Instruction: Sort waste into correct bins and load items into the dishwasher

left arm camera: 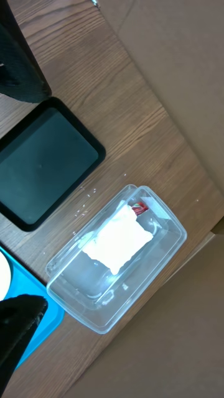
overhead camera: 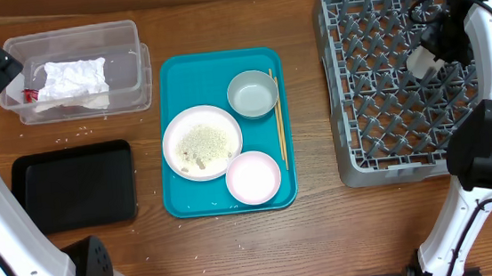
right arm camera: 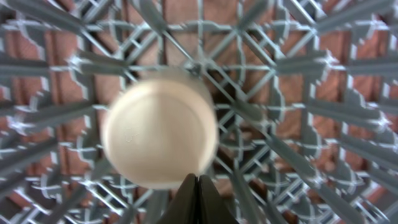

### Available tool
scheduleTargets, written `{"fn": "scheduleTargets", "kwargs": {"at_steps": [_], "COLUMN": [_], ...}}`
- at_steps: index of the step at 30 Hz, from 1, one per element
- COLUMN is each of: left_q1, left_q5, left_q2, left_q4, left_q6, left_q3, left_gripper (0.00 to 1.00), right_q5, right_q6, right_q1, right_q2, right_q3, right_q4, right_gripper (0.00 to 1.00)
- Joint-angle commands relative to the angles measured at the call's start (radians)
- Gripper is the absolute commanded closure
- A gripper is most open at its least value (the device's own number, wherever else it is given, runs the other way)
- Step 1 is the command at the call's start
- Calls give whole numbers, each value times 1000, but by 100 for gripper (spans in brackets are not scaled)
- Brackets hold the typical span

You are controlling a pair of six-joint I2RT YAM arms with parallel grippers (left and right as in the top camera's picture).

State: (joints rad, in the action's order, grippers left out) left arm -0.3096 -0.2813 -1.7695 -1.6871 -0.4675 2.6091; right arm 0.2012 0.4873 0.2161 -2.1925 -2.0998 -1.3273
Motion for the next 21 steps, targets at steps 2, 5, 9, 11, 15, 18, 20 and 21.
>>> {"fn": "scheduleTargets", "kwargs": {"at_steps": [2, 5, 9, 11, 15, 18, 20, 21], "left_q1": [-6, -6, -6, -6, -6, -6, -6, -6], "left_q5": [-14, -14, -14, -14, -14, -14, -14, -14], "left_q2": [2, 2, 2, 2, 2, 2, 2, 2], "left_q4": [0, 0, 0, 0, 0, 0, 0, 0], "left_q6": [8, 8, 8, 8, 8, 8, 8, 8], "left_q3": [4, 4, 4, 4, 4, 4, 4, 4], "left_gripper": [0, 0, 0, 0, 0, 0, 0, 0], "right_q5": [14, -47, -246, -402, -568, -490, -416, -384], "right_q6": [14, 14, 2, -38, -103, -103, -102, -102], "right_q1": [-6, -27, -73, -110, -211, -346, -417, -454], "right_q2": [79, 132, 221, 254, 269, 243, 218, 203], "right_q3": [5, 4, 4, 4, 4, 5, 6, 6], "right_q4": [-32, -40, -13, 15, 60, 103, 129, 143], "right_gripper": [96, 96, 96, 95, 69, 36, 34, 34]}}
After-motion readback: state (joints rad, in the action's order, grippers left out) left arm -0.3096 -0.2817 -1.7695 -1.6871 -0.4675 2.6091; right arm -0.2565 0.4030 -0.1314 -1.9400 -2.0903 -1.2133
